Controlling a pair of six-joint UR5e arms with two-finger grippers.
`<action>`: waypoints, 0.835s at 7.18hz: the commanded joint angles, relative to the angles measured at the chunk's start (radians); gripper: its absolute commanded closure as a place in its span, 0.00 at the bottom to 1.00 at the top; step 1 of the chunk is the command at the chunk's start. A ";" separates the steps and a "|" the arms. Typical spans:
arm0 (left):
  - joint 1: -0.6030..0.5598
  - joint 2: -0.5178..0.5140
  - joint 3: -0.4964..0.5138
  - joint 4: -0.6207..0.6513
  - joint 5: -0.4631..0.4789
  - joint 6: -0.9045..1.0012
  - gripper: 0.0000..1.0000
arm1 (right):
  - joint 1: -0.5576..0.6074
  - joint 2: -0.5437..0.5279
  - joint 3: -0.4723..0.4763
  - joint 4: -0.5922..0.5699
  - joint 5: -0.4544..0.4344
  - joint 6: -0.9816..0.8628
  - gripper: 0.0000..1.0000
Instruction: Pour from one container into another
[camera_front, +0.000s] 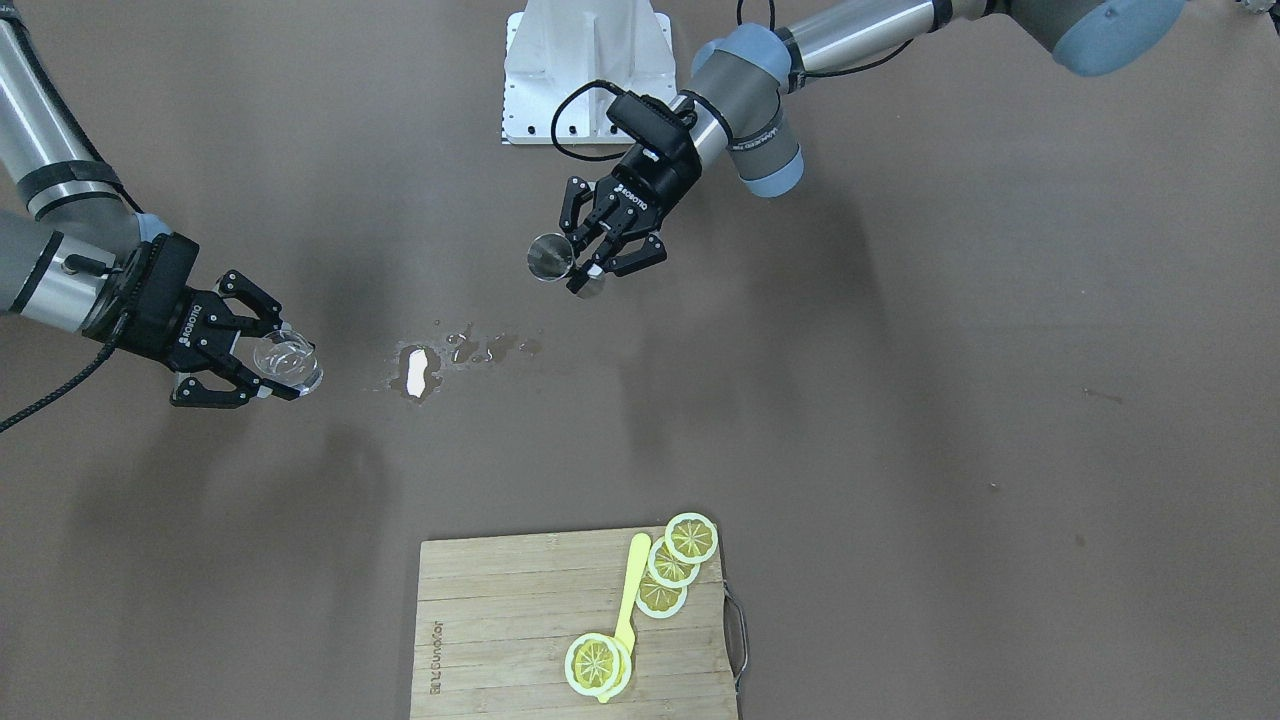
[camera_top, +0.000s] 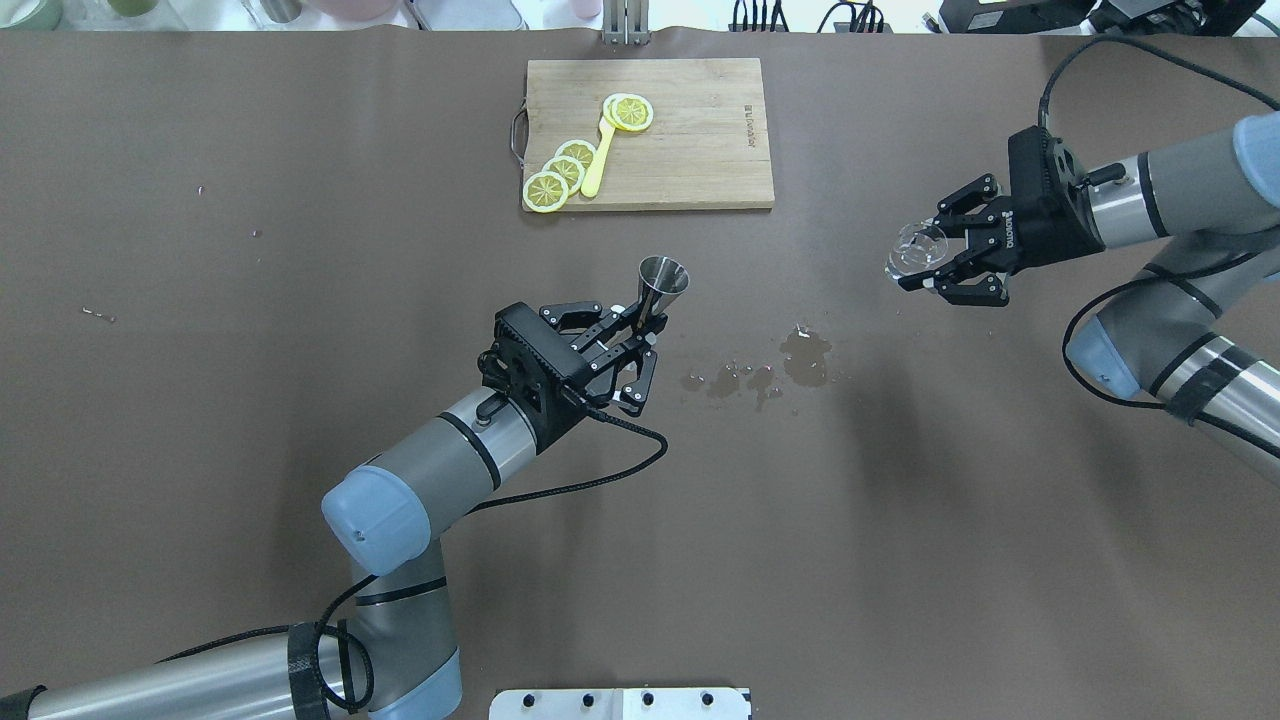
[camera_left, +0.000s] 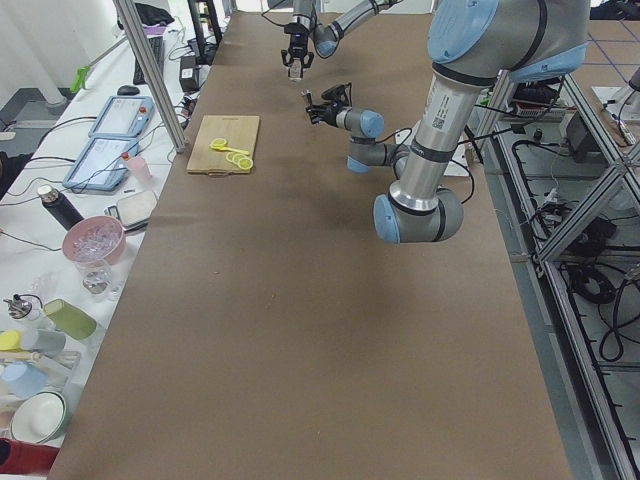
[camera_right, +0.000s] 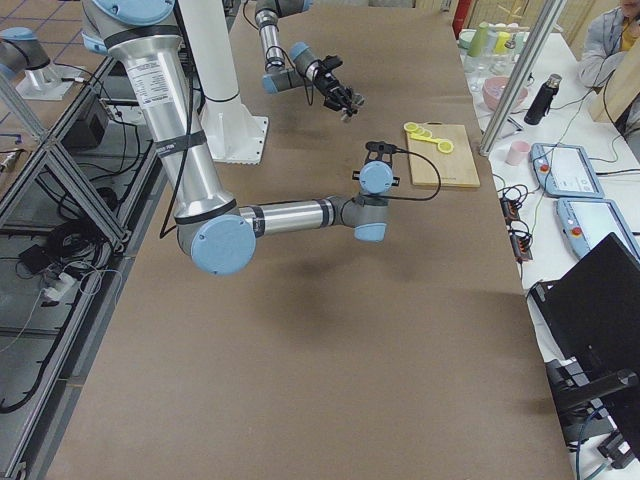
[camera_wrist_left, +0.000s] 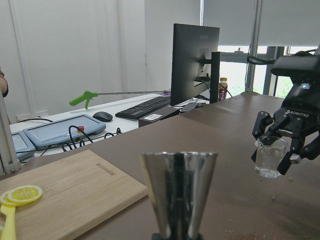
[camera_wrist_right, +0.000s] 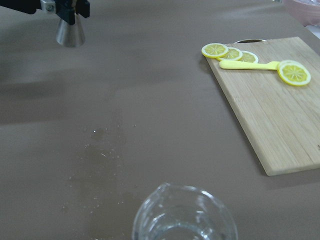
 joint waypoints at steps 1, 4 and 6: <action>-0.002 0.001 0.005 0.001 -0.003 0.016 1.00 | 0.008 0.005 0.153 -0.285 0.059 -0.181 1.00; -0.010 0.007 0.004 -0.051 -0.082 0.091 1.00 | -0.001 0.045 0.239 -0.464 0.099 -0.278 1.00; -0.002 0.030 0.024 -0.069 -0.119 0.092 1.00 | -0.006 0.083 0.269 -0.553 0.163 -0.323 1.00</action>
